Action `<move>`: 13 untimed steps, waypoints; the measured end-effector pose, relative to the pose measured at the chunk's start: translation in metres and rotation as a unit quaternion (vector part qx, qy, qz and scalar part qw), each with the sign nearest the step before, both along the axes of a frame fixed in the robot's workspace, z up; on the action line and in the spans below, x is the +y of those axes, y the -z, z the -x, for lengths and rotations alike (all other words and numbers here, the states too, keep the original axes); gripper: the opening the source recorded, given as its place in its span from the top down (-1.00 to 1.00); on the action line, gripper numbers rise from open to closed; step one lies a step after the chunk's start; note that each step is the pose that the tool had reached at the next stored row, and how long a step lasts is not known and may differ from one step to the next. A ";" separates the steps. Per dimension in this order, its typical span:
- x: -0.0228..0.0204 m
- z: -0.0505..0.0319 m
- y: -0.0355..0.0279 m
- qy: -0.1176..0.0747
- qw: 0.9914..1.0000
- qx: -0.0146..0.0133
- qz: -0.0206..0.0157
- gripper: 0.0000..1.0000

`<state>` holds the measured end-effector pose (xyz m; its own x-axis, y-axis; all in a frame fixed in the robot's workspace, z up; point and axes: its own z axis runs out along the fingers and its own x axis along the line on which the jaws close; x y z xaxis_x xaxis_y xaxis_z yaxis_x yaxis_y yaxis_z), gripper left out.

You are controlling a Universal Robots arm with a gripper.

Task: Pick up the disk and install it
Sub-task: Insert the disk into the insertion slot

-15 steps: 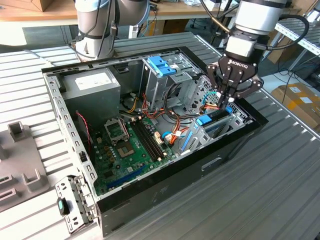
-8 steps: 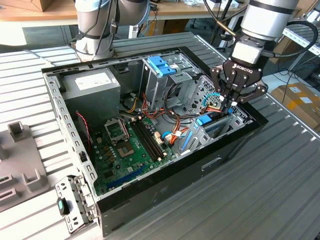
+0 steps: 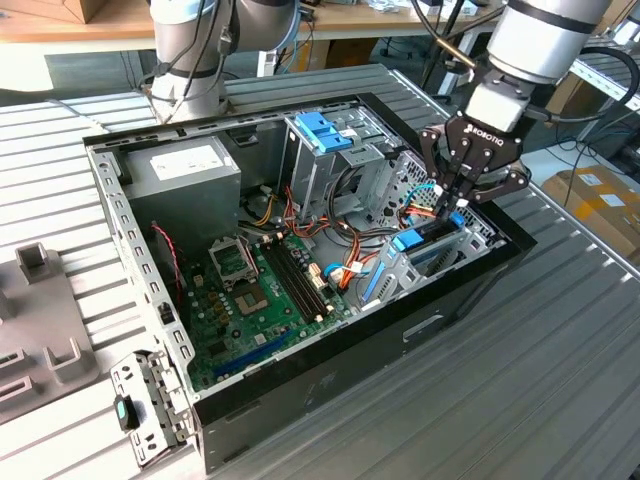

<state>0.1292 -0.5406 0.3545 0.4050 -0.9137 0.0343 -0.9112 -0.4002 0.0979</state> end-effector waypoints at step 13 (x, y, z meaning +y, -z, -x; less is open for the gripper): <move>-0.0084 0.0001 -0.0037 0.000 0.998 0.000 -0.068 0.67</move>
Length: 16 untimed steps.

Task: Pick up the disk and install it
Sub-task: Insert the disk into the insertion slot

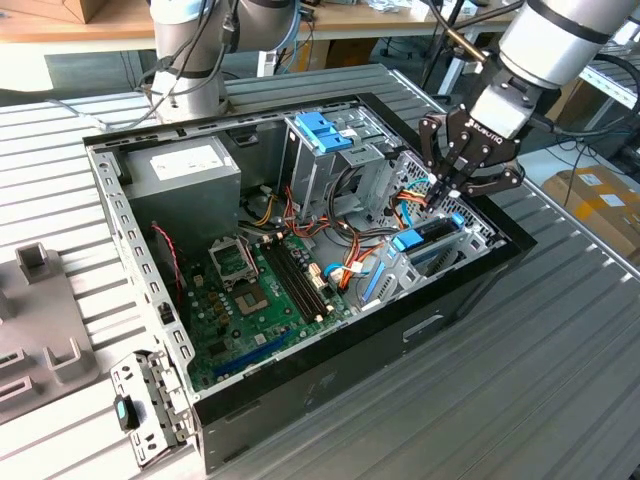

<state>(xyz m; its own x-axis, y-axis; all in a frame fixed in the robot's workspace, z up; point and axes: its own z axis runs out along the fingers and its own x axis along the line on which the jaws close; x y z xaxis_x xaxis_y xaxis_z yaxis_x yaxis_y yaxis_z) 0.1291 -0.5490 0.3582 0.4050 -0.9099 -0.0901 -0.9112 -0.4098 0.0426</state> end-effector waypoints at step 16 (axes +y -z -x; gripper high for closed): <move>-0.0023 0.0000 0.0014 0.063 0.998 0.000 -0.001 0.67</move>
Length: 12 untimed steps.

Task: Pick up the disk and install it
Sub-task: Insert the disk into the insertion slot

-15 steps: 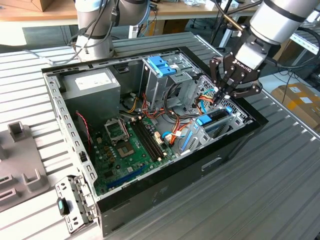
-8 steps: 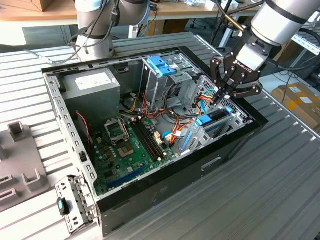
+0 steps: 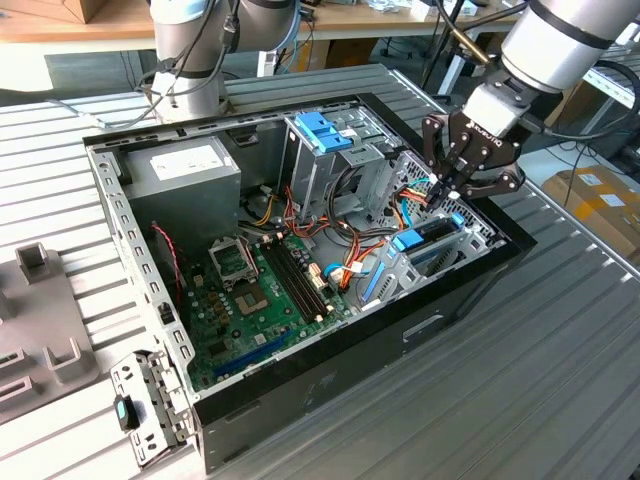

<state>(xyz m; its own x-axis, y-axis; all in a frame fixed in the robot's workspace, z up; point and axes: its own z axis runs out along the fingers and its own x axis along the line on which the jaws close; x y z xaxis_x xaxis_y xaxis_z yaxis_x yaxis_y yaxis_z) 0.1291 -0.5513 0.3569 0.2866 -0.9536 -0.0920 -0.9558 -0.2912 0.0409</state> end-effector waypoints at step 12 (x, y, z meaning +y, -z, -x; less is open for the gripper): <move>0.0000 0.0000 0.0013 0.074 0.997 0.000 0.004 0.67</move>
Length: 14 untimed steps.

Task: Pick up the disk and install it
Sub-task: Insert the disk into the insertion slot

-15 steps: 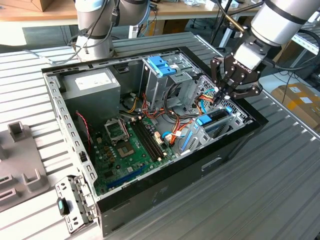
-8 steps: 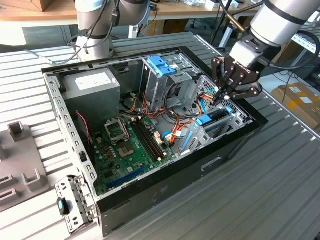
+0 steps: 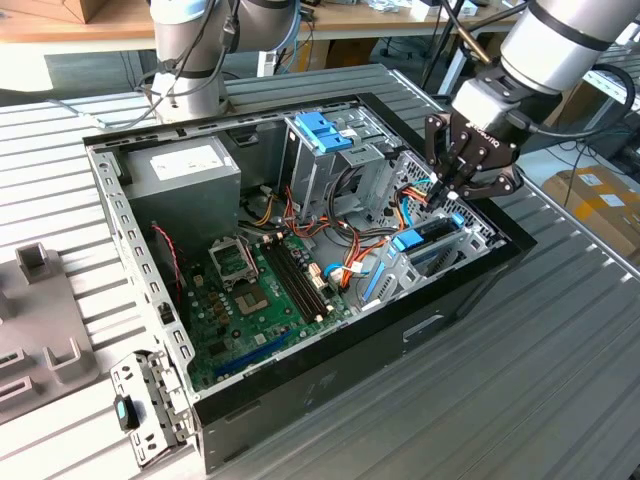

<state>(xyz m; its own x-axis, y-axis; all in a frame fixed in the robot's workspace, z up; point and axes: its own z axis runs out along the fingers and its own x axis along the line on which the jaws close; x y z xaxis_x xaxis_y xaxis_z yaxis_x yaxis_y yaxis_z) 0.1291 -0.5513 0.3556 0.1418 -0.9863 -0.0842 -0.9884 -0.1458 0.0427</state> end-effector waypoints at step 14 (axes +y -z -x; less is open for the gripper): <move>-0.0001 0.0000 0.0009 0.050 0.999 0.000 0.002 0.67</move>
<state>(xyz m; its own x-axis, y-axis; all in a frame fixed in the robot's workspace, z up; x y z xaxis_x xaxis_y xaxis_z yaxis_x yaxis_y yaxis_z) 0.1291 -0.5513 0.3547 0.0419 -0.9959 -0.0805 -0.9980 -0.0454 0.0431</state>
